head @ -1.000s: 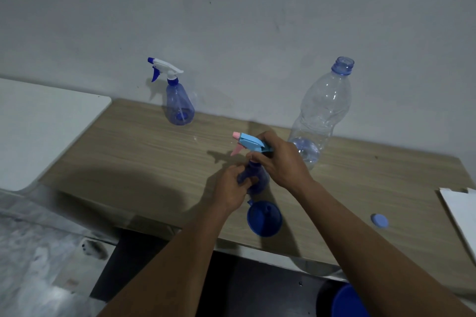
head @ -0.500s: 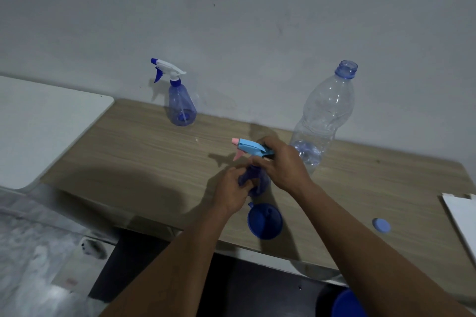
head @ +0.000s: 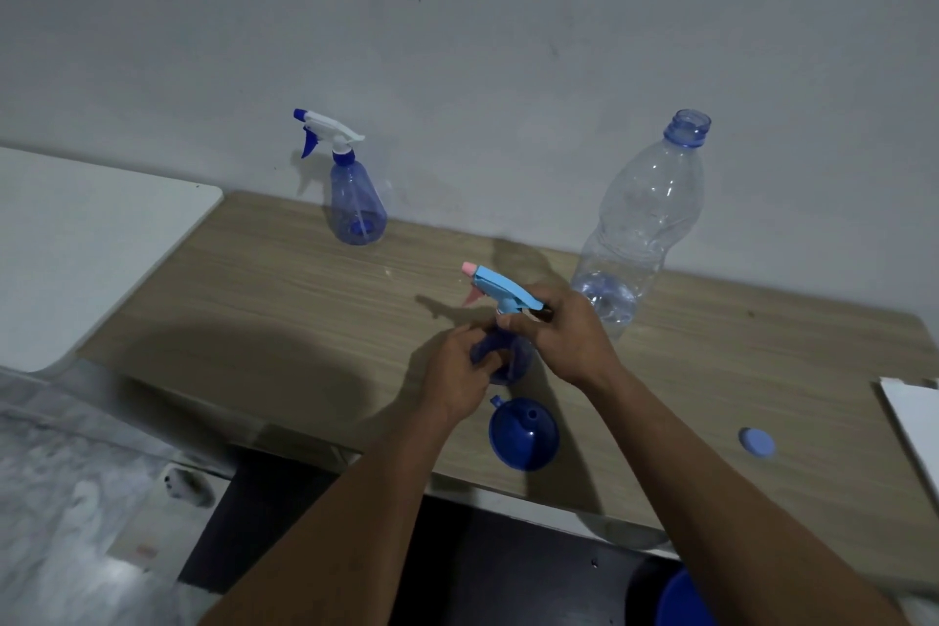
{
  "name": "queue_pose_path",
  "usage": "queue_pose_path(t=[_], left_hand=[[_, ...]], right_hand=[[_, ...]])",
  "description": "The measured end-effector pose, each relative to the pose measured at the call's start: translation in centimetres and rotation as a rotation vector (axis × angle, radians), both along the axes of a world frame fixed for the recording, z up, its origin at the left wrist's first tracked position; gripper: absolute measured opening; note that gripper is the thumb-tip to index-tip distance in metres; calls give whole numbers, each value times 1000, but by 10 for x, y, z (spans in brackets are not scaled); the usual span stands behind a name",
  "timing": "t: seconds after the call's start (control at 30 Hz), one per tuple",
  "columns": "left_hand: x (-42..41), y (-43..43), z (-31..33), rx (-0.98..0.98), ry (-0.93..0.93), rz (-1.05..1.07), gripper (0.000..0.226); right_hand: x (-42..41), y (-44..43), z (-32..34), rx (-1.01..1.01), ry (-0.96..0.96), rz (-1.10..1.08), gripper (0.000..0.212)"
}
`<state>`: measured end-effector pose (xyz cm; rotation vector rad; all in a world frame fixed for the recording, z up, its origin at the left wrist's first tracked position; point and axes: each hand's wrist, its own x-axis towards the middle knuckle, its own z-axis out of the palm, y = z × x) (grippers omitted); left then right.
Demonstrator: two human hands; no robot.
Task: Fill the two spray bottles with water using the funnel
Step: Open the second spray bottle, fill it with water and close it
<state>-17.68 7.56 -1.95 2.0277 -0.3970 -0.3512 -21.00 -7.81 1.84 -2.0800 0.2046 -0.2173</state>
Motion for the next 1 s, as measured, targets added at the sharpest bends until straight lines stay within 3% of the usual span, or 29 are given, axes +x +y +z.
queue_pose_path(t=[0.2,0.33,0.53,0.77,1.0], left_hand=[[3,-3,-3,-28,-1,-18,20],[6,-3,-9,2,8,-17,16],[2,-3,-4,-33,5,12,15],[1,-3,-2,-47,-11,16,13],[-2,-1,3,22,-47,6,21]], right_hand=[[4,1,-3,-43,-14,-53,18],[6,11,-12,-36,-50,-132,34],[1,13,-19,-46,-110,-84,13],[-2,11,-24,79,-89,-68,6],[-2,21,-23,94,-59,-146,29]])
